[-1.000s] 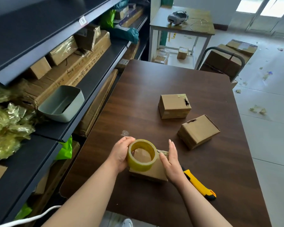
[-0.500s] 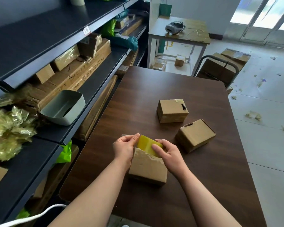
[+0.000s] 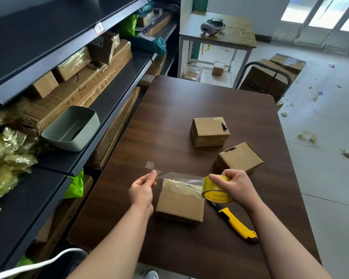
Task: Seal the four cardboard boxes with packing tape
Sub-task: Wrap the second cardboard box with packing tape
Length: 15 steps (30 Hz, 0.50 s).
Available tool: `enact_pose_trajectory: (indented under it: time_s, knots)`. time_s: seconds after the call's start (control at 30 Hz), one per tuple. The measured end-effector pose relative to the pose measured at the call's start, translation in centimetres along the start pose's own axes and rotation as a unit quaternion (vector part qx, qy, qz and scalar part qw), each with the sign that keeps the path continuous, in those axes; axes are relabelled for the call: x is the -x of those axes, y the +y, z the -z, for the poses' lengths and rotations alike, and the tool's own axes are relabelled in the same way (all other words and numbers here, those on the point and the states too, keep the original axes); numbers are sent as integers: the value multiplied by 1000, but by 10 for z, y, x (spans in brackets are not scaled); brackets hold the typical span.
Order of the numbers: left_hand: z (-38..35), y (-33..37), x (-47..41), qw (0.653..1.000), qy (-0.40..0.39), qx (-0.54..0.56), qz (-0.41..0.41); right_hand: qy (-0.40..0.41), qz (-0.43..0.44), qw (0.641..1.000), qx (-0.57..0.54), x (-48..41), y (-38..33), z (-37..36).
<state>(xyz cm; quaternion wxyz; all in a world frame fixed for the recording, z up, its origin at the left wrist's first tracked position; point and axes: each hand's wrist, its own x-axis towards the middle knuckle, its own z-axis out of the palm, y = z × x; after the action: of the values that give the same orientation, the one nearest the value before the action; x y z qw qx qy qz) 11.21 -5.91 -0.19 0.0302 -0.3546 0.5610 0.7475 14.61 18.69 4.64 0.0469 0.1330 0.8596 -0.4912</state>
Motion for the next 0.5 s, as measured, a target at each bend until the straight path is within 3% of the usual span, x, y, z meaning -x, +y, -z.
enact_pose_trajectory:
  time_s: [0.5]
  knots:
    - [-24,-35,-18,997,48,-38,49,8,-74,984,160,-15,46,-18]
